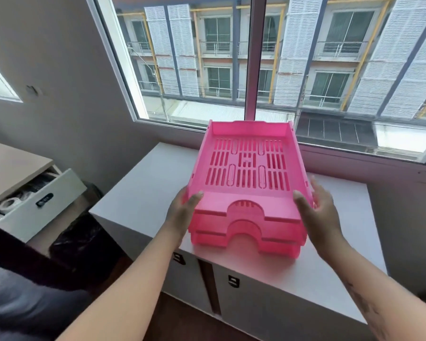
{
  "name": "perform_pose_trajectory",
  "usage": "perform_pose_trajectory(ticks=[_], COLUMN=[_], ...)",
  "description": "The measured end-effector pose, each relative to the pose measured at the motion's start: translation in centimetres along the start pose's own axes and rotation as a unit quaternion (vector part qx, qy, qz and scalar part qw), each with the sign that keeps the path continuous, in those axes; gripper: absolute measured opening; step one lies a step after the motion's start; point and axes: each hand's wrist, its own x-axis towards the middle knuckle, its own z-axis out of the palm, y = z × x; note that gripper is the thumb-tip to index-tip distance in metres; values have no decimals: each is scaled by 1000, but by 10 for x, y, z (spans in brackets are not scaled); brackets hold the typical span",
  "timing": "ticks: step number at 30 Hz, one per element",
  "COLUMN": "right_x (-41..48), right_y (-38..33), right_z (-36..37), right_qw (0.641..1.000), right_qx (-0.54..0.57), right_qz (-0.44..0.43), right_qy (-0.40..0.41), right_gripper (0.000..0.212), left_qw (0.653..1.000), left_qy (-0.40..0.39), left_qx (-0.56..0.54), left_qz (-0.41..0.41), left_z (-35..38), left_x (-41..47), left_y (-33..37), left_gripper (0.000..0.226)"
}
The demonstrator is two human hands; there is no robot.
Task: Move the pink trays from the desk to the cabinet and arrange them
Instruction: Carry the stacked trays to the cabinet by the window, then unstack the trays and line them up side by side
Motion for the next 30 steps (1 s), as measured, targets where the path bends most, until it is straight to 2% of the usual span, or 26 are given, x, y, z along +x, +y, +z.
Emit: perform_pose_trajectory(ticks=[3,5,7,12,14,18,24,30], right_x=[30,41,42,35,39,41,40,36], right_y=[-21,-28,-31,-44,-58,-81,-85,-60], right_z=[-5,0,3,22,50,137,272,336], right_qw=[999,997,995,993,994,997,998,995], right_qx=[-41,-63,-89,-105,-94,-57,-44,-94], right_qz=[19,46,41,-18,-29,-50,-39,6], right_qy=[-4,-19,2,48,56,23,15,20], right_gripper=[63,48,34,47,54,55,58,56], left_qw=[999,997,994,995,994,991,988,990], left_qy=[14,23,28,40,58,95,136,125], left_qx=[37,74,107,86,80,85,67,52], left_qz=[10,0,2,38,46,36,-6,-37], left_z=[-7,-5,-5,-38,-68,-149,-273,-321], left_x=[13,18,21,24,26,38,61,79], left_y=[28,41,48,56,59,57,32,-28], left_gripper=[28,29,30,33,35,39,48,51])
